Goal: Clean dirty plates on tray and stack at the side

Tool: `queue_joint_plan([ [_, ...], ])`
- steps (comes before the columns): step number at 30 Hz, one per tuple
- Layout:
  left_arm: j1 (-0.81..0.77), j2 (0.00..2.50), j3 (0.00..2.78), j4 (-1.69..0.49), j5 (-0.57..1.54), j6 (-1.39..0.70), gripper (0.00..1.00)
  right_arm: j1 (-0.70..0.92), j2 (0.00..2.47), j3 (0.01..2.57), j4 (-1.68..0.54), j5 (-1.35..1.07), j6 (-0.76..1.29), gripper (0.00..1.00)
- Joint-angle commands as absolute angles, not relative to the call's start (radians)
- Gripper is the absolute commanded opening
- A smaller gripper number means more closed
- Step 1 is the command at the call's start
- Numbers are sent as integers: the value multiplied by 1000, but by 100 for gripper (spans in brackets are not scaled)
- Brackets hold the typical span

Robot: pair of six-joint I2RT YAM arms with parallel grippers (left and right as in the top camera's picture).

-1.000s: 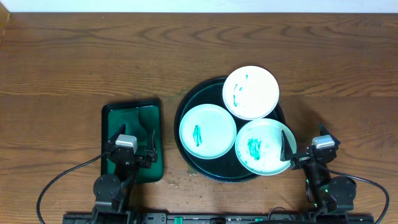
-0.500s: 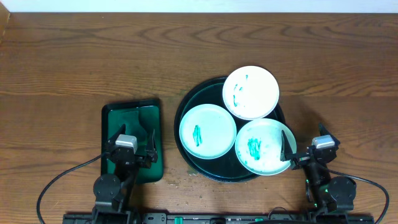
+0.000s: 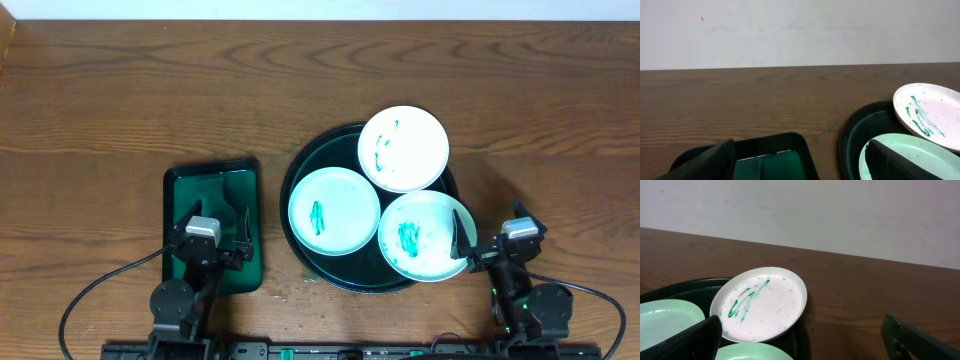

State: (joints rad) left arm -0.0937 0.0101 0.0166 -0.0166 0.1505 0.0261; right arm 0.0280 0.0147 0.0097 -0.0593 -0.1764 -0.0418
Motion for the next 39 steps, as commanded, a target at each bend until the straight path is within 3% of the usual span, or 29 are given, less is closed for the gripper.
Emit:
queue_joint_plan([
  [1, -95, 4, 4, -56, 164, 25, 83, 20, 7, 5, -59, -184, -57, 99],
  [31, -95, 4, 4, -52, 164, 25, 83, 20, 7, 5, -59, -184, -57, 99],
  [39, -95, 4, 4, 40, 301, 24, 83, 20, 7, 5, -59, -184, -57, 99],
])
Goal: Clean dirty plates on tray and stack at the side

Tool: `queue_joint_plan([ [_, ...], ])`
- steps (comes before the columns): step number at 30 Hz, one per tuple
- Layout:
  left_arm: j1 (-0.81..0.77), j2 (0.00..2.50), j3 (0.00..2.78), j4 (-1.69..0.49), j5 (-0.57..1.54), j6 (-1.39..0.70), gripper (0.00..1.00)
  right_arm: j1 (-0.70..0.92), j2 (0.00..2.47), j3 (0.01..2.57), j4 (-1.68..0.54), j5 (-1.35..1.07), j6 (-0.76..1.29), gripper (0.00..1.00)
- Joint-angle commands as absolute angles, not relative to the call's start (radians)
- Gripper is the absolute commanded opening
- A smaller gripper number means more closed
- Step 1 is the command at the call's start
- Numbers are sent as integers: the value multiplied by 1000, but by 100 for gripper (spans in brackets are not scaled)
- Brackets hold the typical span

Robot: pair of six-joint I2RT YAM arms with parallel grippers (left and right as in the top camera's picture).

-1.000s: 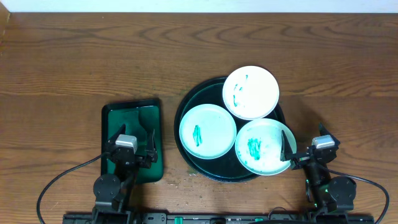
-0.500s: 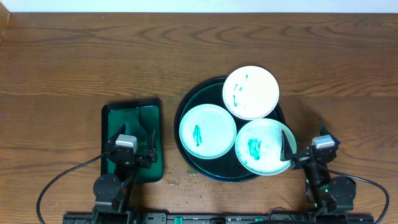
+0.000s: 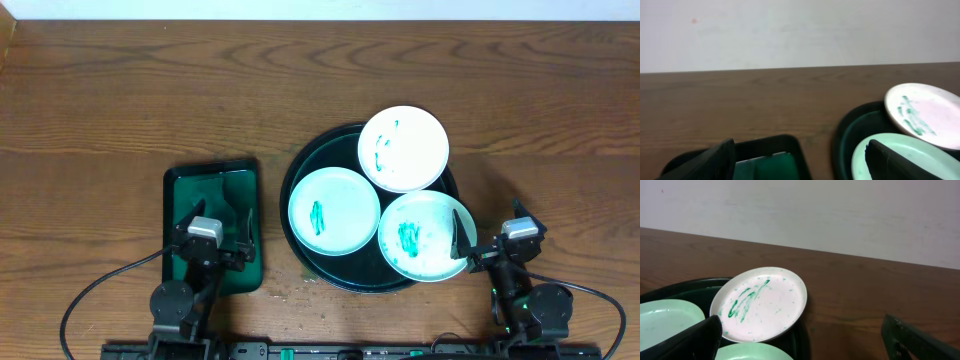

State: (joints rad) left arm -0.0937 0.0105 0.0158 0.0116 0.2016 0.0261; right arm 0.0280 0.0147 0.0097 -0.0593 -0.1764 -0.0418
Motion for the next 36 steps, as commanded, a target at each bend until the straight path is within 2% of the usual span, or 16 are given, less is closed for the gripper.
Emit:
queue_joint_plan([
  [1, -95, 4, 4, 66, 327, 22, 83, 20, 7, 5, -59, -184, -57, 99],
  [6, -95, 4, 25, 138, 359, -31, 83, 20, 7, 5, -59, -184, -57, 99],
  [15, -95, 51, 136, 77, 355, -88, 83, 20, 7, 5, -59, -184, -57, 99],
  [22, -95, 319, 374, -88, 355, -88, 83, 20, 7, 5, -59, -184, -57, 99],
  [30, -95, 753, 768, -423, 355, -88, 83, 20, 7, 5, -59, -184, -57, 99],
  [36, -95, 991, 999, -679, 355, -86, 83, 20, 7, 5, -59, -184, -57, 99],
])
